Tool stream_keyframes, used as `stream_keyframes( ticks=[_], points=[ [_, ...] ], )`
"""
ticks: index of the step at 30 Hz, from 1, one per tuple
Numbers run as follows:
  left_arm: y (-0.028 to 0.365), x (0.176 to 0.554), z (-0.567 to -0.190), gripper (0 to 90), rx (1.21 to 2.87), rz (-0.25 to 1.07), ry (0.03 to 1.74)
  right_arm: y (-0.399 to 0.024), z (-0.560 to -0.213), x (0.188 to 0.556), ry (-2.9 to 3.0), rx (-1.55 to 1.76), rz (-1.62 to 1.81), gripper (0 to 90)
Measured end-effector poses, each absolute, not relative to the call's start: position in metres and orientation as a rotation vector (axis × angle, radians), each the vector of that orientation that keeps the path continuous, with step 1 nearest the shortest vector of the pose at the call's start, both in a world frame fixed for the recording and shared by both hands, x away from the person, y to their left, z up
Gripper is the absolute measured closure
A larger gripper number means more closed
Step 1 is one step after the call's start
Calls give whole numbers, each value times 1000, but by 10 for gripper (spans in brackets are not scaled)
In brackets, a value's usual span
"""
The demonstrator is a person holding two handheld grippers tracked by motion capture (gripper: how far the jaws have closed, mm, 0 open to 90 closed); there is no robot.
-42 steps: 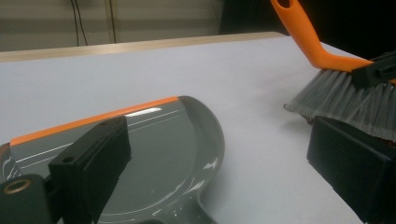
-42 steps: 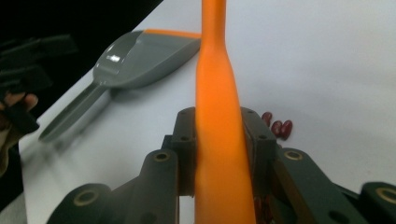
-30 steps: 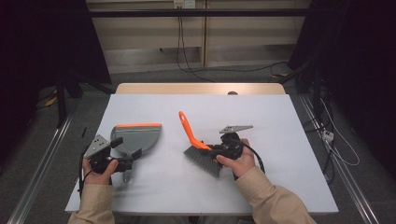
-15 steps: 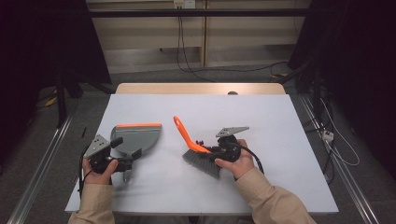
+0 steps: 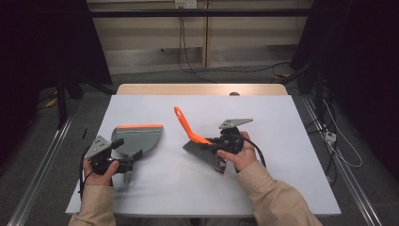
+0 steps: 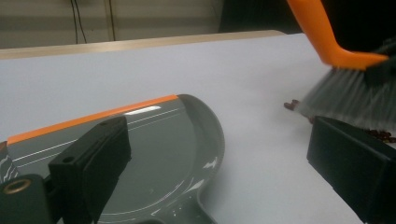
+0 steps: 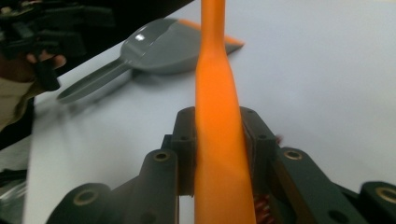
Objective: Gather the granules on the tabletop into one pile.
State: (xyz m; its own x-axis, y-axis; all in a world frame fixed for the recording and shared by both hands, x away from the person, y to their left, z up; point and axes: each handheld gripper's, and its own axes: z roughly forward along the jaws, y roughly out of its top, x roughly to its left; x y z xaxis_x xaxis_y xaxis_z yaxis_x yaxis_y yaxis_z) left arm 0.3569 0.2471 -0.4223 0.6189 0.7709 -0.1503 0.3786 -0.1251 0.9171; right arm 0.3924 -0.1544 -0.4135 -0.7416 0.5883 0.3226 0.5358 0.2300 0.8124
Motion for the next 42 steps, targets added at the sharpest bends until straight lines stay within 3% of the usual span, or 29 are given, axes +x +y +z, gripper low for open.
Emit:
stream_keyframes(
  ticks=[7,17,30,42],
  points=[
    [248,358,-422,60,1740,443,942,-169,-402,431,2360,925,1484,714],
    [249,359,-423,60,1744,443,946,-164,-430,461,2414,595,1342,714],
    [249,358,-423,60,1743,445,954,-158,-433,444,2558,193,1278,715],
    [249,357,-423,60,1734,445,956,-174,-429,423,2624,119,1283,715]
  ],
)
